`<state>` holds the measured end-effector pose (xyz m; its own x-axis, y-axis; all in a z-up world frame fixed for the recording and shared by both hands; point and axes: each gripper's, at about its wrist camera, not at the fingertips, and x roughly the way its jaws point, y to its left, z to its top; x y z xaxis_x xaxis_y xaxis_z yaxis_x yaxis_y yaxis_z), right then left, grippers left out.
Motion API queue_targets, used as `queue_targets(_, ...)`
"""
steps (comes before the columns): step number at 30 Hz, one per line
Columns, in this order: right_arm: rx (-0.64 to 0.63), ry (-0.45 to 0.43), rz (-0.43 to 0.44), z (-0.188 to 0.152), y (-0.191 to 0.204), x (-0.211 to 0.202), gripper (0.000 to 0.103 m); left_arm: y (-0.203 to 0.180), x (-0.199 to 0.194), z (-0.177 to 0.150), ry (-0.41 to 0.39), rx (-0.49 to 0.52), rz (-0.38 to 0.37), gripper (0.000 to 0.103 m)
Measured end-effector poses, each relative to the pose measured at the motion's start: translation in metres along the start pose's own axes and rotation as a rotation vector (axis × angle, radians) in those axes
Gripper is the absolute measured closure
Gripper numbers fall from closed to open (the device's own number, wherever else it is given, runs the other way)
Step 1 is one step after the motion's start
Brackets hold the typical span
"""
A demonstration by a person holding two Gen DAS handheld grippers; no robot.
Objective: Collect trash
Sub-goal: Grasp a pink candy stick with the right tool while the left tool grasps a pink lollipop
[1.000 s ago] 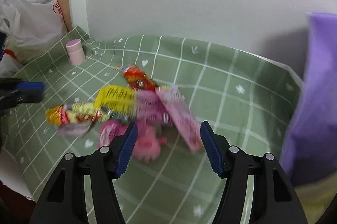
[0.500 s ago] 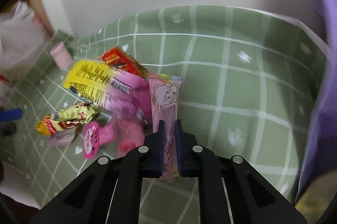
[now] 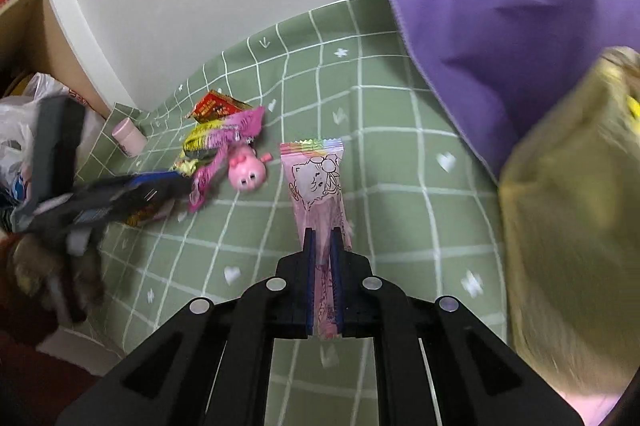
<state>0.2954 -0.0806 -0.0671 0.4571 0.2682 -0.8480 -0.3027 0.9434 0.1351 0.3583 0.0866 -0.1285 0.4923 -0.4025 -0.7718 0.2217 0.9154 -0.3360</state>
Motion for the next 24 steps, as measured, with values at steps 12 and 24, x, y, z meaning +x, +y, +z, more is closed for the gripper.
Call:
queue_targets(12, 0.062, 0.024, -0.05, -0.034, -0.011, -0.012, 0.094, -0.013, 0.004, -0.023, 0.065, 0.014, -0.085, 0.055)
queue_targets(24, -0.012, 0.031, -0.03, -0.039, 0.011, -0.01, 0.094, -0.013, 0.005, -0.03, 0.062, -0.141, 0.003, 0.055)
